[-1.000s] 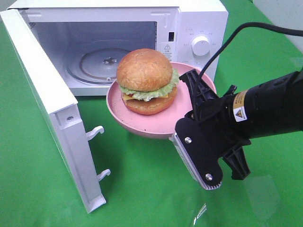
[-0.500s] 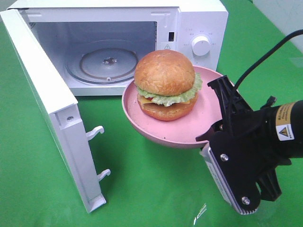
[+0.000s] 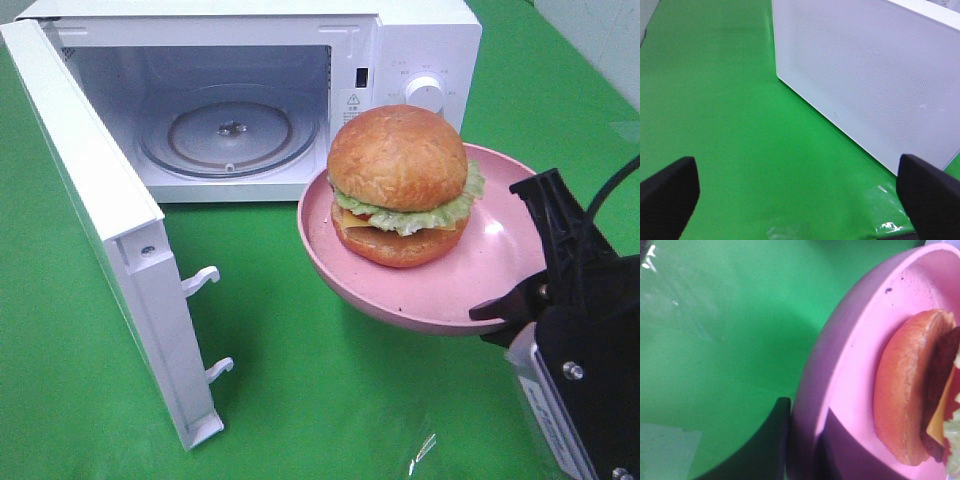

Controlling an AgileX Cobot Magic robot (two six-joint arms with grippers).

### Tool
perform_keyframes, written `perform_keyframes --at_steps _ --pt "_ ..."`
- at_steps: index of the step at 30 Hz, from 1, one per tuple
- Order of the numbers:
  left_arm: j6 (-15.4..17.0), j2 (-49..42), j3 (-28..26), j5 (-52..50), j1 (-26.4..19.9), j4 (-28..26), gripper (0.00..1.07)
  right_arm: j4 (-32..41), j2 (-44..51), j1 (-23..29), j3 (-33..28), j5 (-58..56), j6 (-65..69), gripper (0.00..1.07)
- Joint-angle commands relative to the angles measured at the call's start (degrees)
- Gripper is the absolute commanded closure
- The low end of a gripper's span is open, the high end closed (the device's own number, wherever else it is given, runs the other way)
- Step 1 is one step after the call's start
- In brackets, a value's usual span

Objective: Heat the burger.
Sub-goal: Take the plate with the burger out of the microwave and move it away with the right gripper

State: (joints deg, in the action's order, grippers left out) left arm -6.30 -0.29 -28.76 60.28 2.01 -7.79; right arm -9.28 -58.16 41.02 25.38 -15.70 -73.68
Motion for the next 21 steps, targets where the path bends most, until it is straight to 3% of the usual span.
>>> perform_keyframes --at_steps 1,9,21 --pt "-0.1 -0.9 0.2 -0.7 -0.2 0.2 0.07 -2.0 5.0 -0.1 0.2 -0.7 1.0 1.07" --pt "-0.1 -0.9 0.2 -0.7 -0.2 0.2 0.07 -5.4 10.5 -0.1 0.2 -7.4 6.2 1.07" --pt "-0.1 -0.9 0.2 -0.7 -0.2 0.1 0.07 -15.4 15.5 -0.1 0.2 -19.4 24.9 1.07"
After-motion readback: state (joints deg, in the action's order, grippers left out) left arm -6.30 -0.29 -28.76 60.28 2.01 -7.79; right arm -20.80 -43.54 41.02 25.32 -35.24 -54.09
